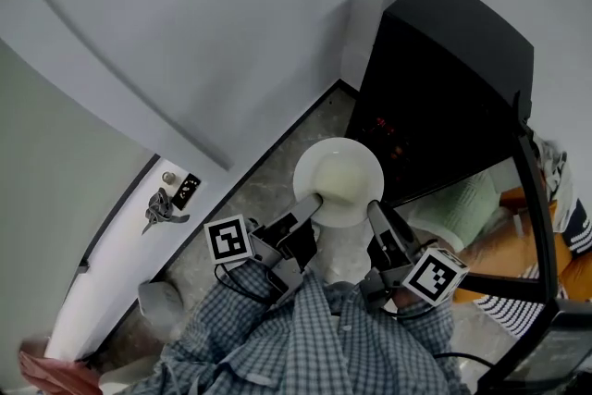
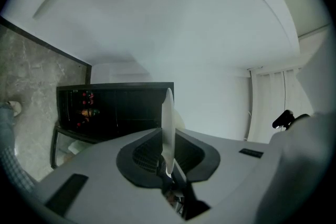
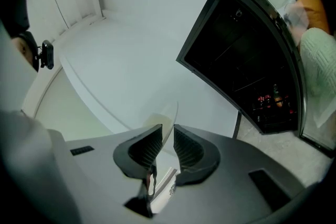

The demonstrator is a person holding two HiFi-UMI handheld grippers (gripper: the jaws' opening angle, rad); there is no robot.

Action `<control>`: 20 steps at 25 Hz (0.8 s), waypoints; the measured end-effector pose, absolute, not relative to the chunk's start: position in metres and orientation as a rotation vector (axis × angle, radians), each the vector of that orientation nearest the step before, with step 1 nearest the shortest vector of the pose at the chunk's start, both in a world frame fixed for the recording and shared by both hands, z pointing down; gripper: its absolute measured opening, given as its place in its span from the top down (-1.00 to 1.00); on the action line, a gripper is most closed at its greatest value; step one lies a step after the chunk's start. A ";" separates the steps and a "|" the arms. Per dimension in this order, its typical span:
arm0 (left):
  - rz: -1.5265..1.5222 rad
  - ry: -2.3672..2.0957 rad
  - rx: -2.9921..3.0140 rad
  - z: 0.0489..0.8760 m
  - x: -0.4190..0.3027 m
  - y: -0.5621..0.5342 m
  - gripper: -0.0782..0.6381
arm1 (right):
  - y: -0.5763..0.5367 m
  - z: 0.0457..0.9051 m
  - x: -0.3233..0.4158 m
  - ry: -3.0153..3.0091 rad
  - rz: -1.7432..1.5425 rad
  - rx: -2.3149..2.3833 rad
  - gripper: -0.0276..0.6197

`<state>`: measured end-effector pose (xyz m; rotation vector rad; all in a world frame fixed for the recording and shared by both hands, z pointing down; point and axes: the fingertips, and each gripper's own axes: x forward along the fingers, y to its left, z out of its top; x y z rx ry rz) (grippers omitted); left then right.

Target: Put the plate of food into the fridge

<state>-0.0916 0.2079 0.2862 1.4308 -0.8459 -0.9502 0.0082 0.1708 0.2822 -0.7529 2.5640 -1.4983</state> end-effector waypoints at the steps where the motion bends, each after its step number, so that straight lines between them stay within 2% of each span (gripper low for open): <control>1: -0.941 -0.837 1.435 0.286 -0.094 0.201 0.64 | 0.165 0.282 0.006 2.558 -1.494 -0.766 0.69; 20: -0.696 -0.595 1.493 0.300 -0.106 0.087 0.64 | 0.084 0.296 -0.001 2.272 -1.438 -1.094 0.69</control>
